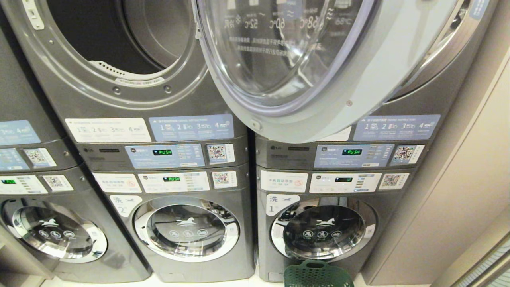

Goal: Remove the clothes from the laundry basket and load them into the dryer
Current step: Take the clothes out of the basket

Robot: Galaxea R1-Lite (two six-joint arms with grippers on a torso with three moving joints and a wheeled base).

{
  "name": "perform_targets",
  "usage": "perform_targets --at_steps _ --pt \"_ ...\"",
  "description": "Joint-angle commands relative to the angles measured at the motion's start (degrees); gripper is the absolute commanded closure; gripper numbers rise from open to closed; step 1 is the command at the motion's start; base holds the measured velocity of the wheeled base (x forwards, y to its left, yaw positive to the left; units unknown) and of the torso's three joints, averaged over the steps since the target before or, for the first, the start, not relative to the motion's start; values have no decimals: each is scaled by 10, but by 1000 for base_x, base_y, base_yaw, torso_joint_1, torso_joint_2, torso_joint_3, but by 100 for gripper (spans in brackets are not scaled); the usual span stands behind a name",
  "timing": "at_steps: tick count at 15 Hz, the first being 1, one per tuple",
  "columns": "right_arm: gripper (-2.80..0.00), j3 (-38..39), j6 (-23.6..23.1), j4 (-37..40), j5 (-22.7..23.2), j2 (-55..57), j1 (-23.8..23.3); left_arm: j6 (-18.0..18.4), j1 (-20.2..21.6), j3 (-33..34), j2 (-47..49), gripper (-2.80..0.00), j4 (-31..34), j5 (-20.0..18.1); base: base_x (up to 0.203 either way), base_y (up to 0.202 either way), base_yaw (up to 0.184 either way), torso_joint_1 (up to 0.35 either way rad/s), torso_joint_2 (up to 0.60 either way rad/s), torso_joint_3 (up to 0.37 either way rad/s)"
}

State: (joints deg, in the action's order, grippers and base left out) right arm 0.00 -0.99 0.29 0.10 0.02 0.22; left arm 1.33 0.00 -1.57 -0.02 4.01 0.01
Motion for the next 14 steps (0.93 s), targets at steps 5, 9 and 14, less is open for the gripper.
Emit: perform_targets --at_steps 5,9,14 --pt "0 0 0 0 0 0 0 -7 0 0 -1 0 0 1 0 0 0 -66 131 70" --pt "0 0 2 1 0 0 0 -7 0 0 -1 0 0 1 0 0 0 -64 132 69" --pt "0 0 5 0 -2 0 0 -8 0 0 -1 0 0 1 0 0 0 -63 124 67"
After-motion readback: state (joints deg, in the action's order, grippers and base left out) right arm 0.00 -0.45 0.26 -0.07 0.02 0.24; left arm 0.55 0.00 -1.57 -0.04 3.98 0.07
